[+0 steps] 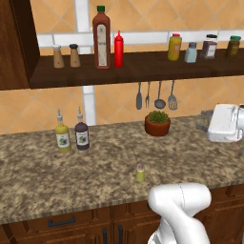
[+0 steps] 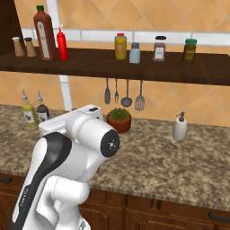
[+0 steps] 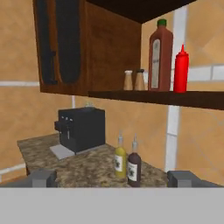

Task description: Put the shaker and condiment bottle from the counter next to their counterparts in the cabinet.

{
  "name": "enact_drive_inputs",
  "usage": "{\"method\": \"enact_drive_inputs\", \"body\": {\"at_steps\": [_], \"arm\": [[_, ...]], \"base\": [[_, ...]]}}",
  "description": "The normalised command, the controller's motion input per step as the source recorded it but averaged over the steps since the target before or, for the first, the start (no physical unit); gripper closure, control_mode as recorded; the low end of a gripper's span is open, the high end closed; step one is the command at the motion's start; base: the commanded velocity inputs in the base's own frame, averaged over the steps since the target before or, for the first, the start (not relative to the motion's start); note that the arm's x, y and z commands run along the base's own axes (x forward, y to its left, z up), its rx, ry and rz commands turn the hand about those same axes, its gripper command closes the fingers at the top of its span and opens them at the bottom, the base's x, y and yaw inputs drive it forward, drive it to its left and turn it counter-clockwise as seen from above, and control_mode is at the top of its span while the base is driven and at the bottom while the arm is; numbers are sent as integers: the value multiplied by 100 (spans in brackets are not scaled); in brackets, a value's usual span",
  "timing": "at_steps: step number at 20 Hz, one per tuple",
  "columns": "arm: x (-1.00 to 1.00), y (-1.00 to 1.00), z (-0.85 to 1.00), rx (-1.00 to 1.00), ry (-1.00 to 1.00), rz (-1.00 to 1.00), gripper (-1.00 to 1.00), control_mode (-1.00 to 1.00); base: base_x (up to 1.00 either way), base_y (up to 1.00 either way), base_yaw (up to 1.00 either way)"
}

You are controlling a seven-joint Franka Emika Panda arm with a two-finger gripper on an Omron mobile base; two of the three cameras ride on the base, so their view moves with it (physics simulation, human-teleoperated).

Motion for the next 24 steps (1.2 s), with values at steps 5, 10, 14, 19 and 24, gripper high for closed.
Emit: {"method": "enact_drive_inputs", "body": {"at_steps": [5,10,14,19,24], "arm": [[7,21,-57,-10,14,8,-100,-100],[36,7,-73,-9,2,20,-100,-100],[51,0,-85,-6,4,21,-100,-100],[33,7,-74,-6,15,23,-100,-100],[18,10,-39,-1,13,17,-100,-100]], "base": [[0,0,0],[0,0,0],[0,0,0],[0,0,0],[0,0,0]]}}
